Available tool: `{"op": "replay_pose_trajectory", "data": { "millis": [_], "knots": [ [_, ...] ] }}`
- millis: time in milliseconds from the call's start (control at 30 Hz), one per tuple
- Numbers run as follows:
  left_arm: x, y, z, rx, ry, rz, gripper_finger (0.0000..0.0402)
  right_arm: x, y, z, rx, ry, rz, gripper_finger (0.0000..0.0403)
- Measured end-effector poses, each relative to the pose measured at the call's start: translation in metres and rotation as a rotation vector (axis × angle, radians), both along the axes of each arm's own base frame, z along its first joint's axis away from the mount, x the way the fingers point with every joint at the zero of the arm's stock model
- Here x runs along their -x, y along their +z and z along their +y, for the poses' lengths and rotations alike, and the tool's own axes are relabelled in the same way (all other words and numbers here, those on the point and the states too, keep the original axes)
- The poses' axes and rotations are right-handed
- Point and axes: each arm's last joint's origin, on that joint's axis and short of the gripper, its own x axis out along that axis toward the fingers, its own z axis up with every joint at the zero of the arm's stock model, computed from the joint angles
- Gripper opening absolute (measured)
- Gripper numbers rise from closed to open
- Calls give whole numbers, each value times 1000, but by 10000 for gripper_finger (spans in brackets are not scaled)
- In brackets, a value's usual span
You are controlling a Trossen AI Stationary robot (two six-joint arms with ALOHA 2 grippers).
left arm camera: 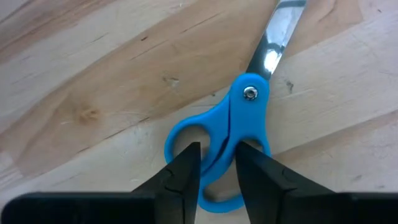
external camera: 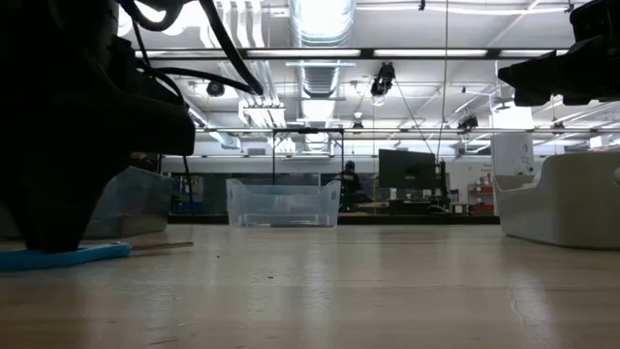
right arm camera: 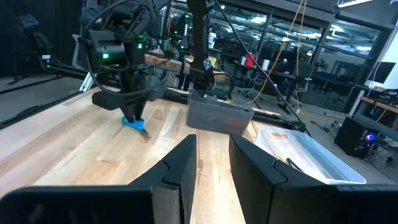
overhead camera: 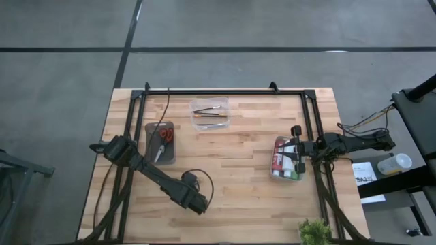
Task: Pick & Place Paint Supplies
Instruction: Put the blue scissors into the black bin
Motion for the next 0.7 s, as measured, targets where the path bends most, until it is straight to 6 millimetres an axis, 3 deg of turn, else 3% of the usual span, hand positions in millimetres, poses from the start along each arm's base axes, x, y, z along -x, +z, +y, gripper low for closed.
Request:
{"op": "replay_pose_trajectory", "data": {
  "millis": [367, 700],
  "knots": [
    [-1, 3, 0, 14, -19, -35, 98, 0, 0, 0, 0, 0, 0, 91],
    [-5, 5, 1, -3, -7, -76, 14, 0, 0, 0, 0, 0, 0, 91]
  ]
}}
